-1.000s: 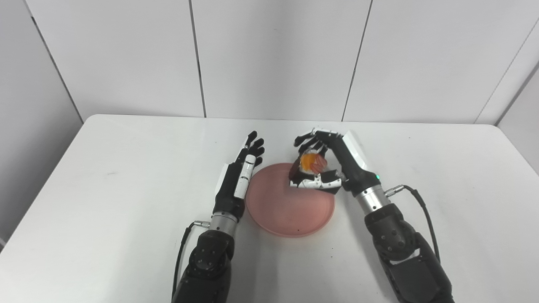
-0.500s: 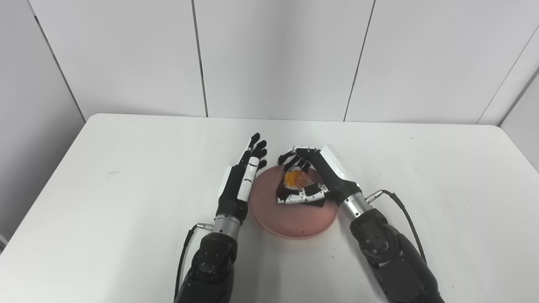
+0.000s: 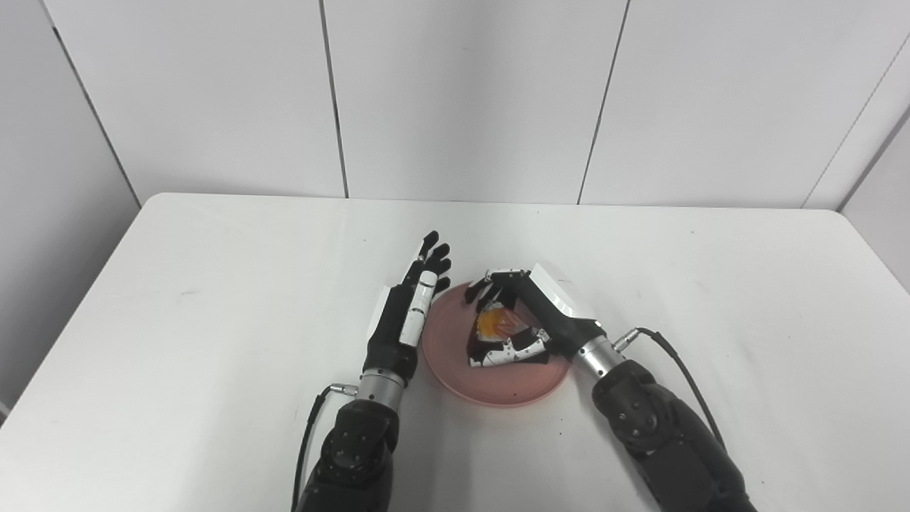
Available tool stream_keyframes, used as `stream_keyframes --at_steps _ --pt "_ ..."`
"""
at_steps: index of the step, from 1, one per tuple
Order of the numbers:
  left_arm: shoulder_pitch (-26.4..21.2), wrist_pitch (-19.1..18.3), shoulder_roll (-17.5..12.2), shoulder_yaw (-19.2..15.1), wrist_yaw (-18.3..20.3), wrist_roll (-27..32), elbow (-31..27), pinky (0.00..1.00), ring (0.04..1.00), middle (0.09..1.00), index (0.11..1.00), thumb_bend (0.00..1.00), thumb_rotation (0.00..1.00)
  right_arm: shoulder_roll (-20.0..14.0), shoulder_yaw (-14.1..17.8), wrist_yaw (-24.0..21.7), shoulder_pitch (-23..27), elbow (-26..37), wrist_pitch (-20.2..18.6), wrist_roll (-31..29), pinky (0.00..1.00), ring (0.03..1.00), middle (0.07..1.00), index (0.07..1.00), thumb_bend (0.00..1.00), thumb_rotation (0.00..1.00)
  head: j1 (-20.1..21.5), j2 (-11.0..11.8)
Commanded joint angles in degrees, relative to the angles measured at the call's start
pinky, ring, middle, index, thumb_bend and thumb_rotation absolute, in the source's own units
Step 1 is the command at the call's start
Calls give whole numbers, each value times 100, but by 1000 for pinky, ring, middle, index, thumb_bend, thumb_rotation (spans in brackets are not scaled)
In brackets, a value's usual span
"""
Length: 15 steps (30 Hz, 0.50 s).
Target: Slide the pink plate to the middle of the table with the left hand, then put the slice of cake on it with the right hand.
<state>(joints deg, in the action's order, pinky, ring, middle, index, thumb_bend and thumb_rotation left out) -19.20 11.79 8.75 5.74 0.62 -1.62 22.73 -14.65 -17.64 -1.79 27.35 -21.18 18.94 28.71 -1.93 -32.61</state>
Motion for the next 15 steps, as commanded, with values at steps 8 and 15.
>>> stream_keyframes --at_steps 8,15 --pt "526 -187 -138 -29 162 103 233 928 955 964 958 555 1000 -138 125 -246 -237 796 71 -238 873 979 987 985 725 597 7 -43" --pt "489 -236 -260 0 294 54 279 948 959 974 976 578 1000 -160 490 -477 -553 1265 -159 -670 887 1000 1000 982 770 618 -42 -21"
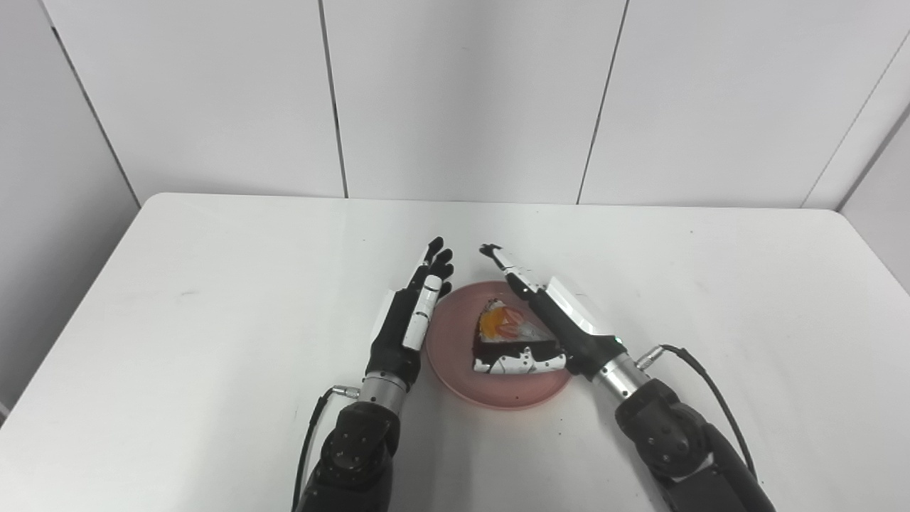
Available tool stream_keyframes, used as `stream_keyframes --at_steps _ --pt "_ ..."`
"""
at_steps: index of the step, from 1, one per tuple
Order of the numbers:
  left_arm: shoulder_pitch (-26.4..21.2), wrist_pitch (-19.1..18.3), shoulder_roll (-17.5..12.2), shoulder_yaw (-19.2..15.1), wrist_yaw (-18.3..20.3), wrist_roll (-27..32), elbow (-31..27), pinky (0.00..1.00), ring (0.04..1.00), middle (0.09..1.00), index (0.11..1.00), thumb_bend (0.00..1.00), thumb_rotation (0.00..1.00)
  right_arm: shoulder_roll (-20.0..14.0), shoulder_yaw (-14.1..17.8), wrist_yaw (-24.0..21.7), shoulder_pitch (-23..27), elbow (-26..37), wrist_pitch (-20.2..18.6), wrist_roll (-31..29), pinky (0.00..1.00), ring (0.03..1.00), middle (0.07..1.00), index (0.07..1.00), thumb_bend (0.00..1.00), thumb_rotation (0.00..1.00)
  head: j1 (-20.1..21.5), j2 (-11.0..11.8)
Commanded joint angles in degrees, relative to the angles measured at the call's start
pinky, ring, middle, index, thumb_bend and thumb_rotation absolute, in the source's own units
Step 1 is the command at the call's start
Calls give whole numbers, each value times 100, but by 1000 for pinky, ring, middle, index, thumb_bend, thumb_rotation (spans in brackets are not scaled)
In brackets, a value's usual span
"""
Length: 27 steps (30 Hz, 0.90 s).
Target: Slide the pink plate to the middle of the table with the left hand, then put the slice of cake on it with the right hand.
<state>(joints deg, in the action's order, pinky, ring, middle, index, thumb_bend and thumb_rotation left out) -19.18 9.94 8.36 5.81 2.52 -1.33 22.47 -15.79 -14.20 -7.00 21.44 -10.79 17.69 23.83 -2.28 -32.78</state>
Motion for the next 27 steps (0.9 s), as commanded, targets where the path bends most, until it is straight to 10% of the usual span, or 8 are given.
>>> stream_keyframes --at_steps 1,11,27 --pt "505 -37 -234 -9 127 37 286 953 961 977 981 577 1000 -24 217 79 -13 282 -14 -246 879 1000 1000 991 762 612 -21 -8" --pt "589 197 -373 0 343 108 239 991 1000 1000 1000 636 1000 481 1009 1121 -421 -79 527 -632 939 980 1000 1000 688 727 -83 -64" --pt "655 351 -313 -23 36 -87 129 1000 1000 1000 1000 590 1000 1025 1482 349 -999 315 -718 -2980 1000 1000 1000 1000 580 835 -430 -143"
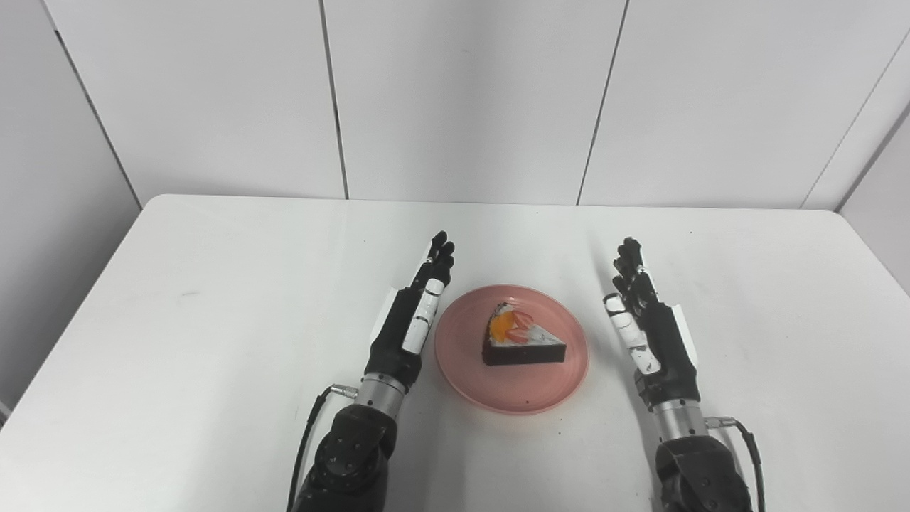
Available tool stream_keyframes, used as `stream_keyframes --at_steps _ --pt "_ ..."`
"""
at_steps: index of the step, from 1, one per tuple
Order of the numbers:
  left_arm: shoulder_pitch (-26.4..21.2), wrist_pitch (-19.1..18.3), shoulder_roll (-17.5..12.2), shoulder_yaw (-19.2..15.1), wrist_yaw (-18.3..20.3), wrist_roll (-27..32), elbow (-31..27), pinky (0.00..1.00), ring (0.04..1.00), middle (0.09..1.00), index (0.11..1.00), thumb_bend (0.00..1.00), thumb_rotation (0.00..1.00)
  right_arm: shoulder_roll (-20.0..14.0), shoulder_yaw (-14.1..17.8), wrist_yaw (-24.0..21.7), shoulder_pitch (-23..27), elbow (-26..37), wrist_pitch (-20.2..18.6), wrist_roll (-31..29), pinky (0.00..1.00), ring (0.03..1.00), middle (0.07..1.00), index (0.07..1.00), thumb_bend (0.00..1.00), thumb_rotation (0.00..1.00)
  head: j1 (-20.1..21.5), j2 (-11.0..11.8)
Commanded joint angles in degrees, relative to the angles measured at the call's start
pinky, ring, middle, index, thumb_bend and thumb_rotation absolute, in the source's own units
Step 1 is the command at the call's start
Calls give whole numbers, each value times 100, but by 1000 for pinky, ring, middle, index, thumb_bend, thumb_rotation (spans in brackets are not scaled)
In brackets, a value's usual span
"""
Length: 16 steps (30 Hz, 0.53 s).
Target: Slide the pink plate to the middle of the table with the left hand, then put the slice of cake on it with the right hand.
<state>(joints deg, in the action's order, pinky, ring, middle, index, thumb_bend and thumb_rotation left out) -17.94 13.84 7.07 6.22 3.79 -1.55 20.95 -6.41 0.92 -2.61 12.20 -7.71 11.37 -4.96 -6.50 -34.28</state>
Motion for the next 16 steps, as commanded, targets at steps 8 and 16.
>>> stream_keyframes --at_steps 8,16 --pt "544 -621 -191 -169 -263 -89 -9 1000 1000 1000 1000 557 1000 203 -135 -19 -96 36 -182 199 1000 1000 1000 1000 584 847 139 -109" --pt "636 -555 -213 -309 -214 194 -263 1000 1000 1000 1000 490 1000 324 -162 -22 -121 240 -431 321 1000 1000 1000 1000 563 835 178 -397"
